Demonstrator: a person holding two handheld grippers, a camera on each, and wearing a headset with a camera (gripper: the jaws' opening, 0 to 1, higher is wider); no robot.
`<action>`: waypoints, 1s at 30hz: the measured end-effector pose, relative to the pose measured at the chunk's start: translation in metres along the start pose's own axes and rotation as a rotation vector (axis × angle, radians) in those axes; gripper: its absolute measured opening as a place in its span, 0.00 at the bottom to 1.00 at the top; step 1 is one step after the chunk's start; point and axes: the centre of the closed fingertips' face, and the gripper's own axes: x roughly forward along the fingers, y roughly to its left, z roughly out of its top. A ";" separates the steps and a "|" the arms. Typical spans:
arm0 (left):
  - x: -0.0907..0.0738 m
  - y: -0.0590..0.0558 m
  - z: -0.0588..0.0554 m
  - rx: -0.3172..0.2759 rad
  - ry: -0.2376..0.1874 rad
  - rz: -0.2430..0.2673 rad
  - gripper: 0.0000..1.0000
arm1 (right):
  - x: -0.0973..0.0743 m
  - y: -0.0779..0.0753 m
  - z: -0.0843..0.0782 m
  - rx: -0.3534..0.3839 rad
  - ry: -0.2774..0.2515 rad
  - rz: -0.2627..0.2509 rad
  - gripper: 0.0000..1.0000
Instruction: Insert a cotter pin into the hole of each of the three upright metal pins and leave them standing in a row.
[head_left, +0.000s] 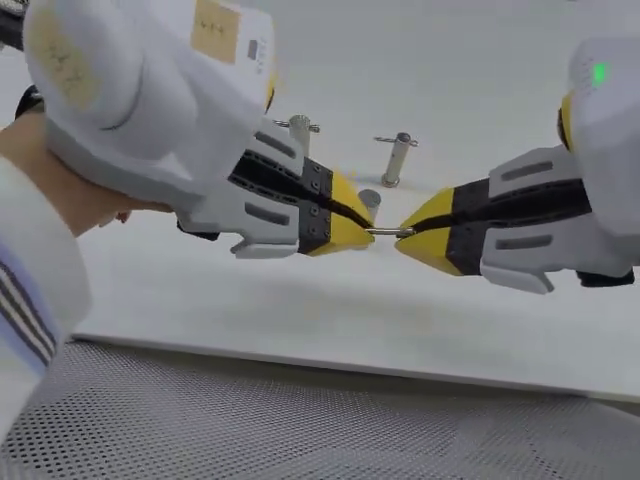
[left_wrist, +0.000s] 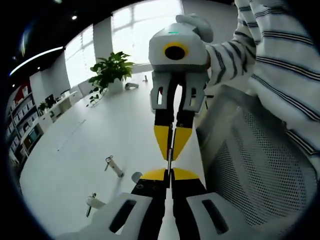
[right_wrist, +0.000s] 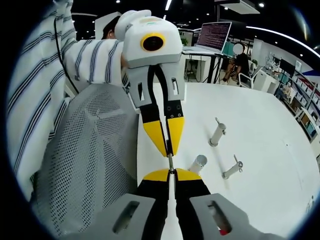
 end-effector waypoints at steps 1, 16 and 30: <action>0.000 -0.001 0.000 0.001 0.008 -0.005 0.00 | 0.000 0.001 0.000 0.002 0.001 0.005 0.00; -0.001 -0.008 -0.001 -0.031 0.024 -0.054 0.00 | 0.002 0.009 0.001 0.047 -0.035 0.040 0.00; 0.000 0.011 -0.012 -0.077 0.064 0.002 0.14 | -0.002 -0.007 -0.003 0.174 -0.099 -0.017 0.00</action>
